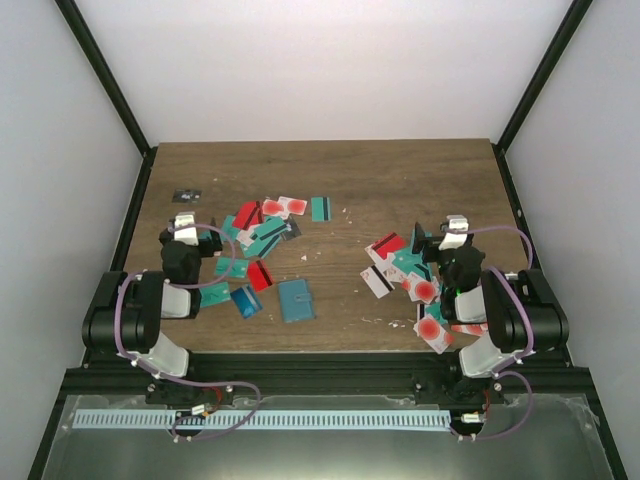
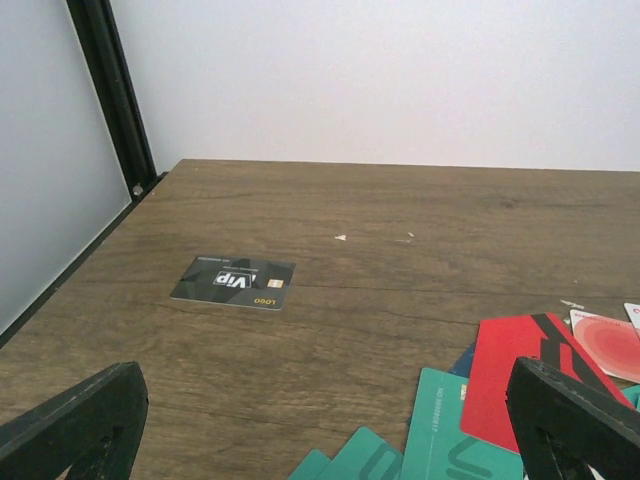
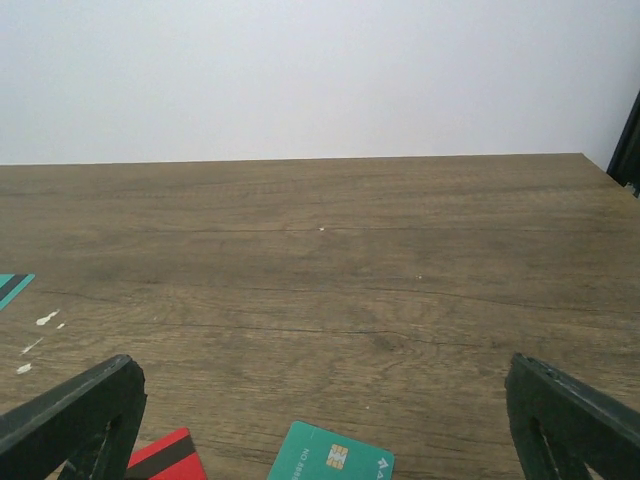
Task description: Put the credit cards into the card holder
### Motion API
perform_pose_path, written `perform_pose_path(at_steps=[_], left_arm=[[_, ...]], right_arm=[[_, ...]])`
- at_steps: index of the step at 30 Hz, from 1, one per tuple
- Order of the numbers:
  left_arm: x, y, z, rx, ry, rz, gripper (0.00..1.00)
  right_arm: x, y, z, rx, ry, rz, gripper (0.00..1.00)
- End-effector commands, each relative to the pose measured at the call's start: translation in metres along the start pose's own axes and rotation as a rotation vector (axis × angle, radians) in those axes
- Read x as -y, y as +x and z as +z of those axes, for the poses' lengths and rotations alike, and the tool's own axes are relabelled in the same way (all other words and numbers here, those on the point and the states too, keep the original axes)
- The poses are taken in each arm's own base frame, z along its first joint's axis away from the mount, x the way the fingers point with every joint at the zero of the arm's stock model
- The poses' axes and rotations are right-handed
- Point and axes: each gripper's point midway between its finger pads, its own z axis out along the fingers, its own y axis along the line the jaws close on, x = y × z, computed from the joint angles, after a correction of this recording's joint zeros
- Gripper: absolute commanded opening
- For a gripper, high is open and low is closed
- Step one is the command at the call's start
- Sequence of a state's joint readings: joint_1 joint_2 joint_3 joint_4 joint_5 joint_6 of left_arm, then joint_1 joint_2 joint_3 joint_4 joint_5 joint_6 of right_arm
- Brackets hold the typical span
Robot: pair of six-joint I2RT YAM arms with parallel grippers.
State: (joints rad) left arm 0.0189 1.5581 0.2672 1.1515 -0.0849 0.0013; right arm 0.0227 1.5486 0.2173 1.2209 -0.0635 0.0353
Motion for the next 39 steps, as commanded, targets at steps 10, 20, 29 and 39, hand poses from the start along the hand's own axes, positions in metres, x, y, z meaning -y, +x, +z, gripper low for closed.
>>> perform_pose_path(at_steps=[10, 20, 29, 39], left_arm=[[0.008, -0.0107, 0.003, 0.033, 0.042, 0.013, 1.0], [0.0082, -0.0108, 0.0029, 0.034, 0.043, 0.014, 1.0], [0.0088, -0.0108, 0.0029, 0.034, 0.045, 0.014, 1.0], [0.0085, -0.0108, 0.0029, 0.034, 0.044, 0.014, 1.0]], right_arm=[[0.0005, -0.0195, 0.0042, 0.061, -0.009, -0.016, 1.0], [0.0003, -0.019, 0.0041, 0.06, -0.01, -0.016, 1.0], [0.0005, -0.0191, 0.0044, 0.06, -0.009, -0.016, 1.0], [0.0004, -0.0192, 0.0044, 0.06, -0.01, -0.016, 1.0]])
